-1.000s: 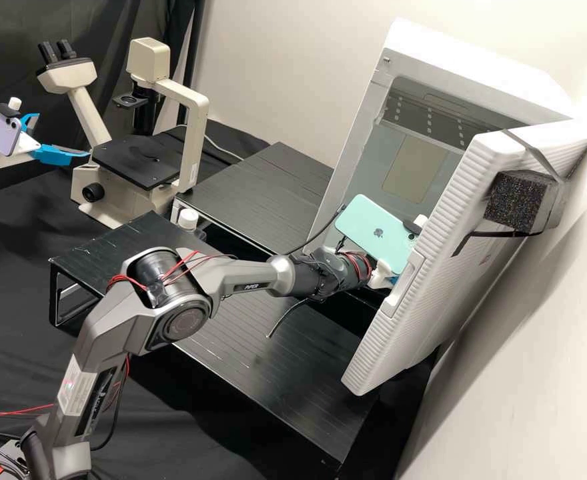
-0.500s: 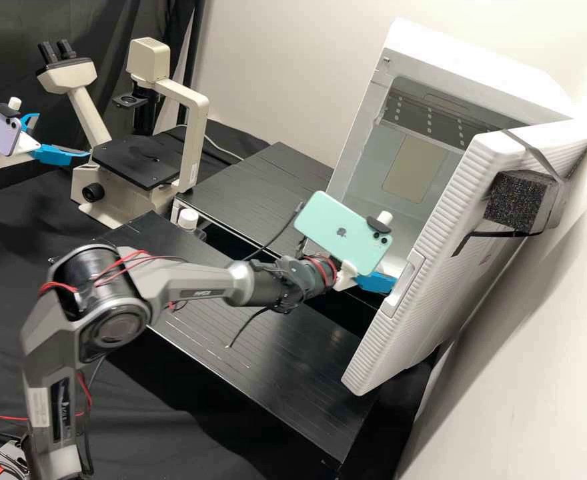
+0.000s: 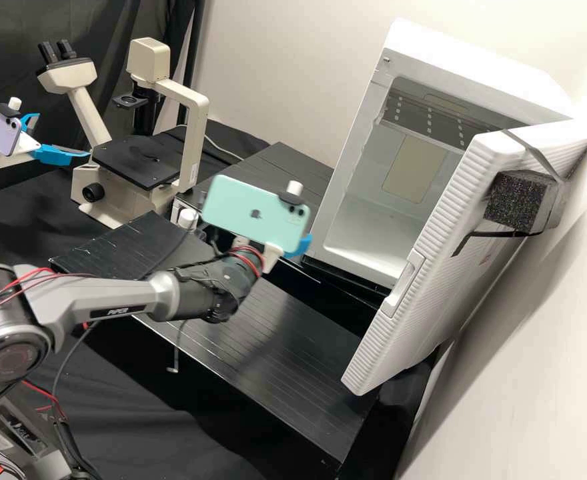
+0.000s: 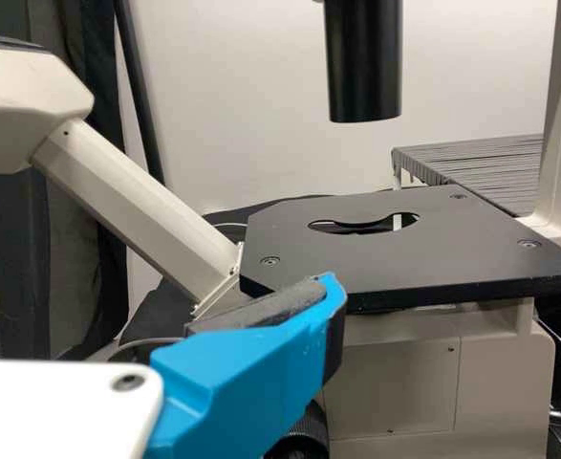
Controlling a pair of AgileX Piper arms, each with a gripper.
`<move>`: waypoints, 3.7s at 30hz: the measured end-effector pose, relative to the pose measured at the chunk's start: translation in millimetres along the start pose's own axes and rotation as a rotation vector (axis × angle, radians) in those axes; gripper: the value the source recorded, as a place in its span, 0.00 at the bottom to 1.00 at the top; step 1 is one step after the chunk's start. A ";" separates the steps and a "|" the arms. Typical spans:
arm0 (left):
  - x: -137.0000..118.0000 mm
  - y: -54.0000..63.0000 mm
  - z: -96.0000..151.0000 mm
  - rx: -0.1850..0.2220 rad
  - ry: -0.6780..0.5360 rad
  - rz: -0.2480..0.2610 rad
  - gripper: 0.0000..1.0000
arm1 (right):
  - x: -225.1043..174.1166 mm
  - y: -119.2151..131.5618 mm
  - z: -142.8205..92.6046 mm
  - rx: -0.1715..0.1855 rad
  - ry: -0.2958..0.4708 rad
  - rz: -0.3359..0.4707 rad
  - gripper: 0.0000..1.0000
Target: Take out the petri dish and place it under the microscope.
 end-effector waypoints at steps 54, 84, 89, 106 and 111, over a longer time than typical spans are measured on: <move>0.0 0.0 0.0 0.000 0.000 0.000 1.00 | 90.6 -162.8 -149.8 -0.077 0.366 0.202 0.00; 0.0 0.0 0.0 0.000 0.000 0.000 1.00 | 189.6 -237.5 -157.9 -0.086 0.192 -0.018 0.00; 0.0 0.0 0.0 0.000 0.000 0.000 1.00 | 207.8 -247.7 -156.6 -0.092 0.150 -0.034 0.00; 0.0 0.0 0.0 0.000 0.000 0.000 1.00 | 250.4 -256.1 -165.4 -0.083 0.072 0.005 0.00; 0.0 0.0 0.0 0.000 0.000 0.000 1.00 | 263.6 -262.5 -165.5 -0.118 0.045 0.000 0.00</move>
